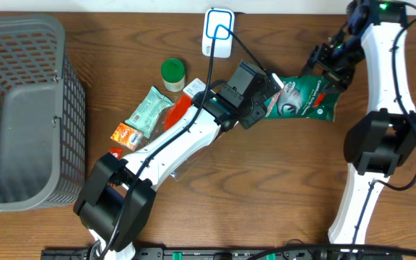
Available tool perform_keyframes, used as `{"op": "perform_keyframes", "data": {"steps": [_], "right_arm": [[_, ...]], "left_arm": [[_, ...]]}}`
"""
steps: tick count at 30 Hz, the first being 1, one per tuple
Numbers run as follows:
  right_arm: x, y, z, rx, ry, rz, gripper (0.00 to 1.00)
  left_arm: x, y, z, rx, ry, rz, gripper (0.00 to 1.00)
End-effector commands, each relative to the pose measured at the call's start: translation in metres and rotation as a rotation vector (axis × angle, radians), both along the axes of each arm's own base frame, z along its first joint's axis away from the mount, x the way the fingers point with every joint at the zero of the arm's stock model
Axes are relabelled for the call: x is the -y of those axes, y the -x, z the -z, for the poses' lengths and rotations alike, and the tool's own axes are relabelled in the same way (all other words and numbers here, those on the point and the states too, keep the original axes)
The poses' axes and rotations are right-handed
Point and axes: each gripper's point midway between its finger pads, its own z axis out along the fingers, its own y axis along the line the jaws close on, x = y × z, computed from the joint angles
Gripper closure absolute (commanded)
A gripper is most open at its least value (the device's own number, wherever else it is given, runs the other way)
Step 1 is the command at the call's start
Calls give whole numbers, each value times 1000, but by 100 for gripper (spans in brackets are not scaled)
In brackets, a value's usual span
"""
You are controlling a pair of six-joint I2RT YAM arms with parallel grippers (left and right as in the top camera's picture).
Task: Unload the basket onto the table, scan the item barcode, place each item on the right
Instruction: 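Lower the gloves bag flat to the right with the left gripper, then open the left gripper to drop the gloves bag, then withdraw left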
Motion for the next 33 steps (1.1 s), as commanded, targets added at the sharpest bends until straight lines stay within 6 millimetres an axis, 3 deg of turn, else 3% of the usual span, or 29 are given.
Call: {"op": "perform_keyframes", "data": {"steps": [1,9,16,33], "right_arm": [[-11,2,4,-4,5,-25,28],[-16,1,22,-25,6,-3,29],[-6,-10,20,7,-20,56,27],[14,-12,16,12,-79,106,18]], "left_arm": [[0,-5,-25,54,27,-5,93],[-5,-10,-30,81,12,-36,93],[-4,-7,-30,77,11,-30,93],[10,5,-32,157,-57,13,93]]}}
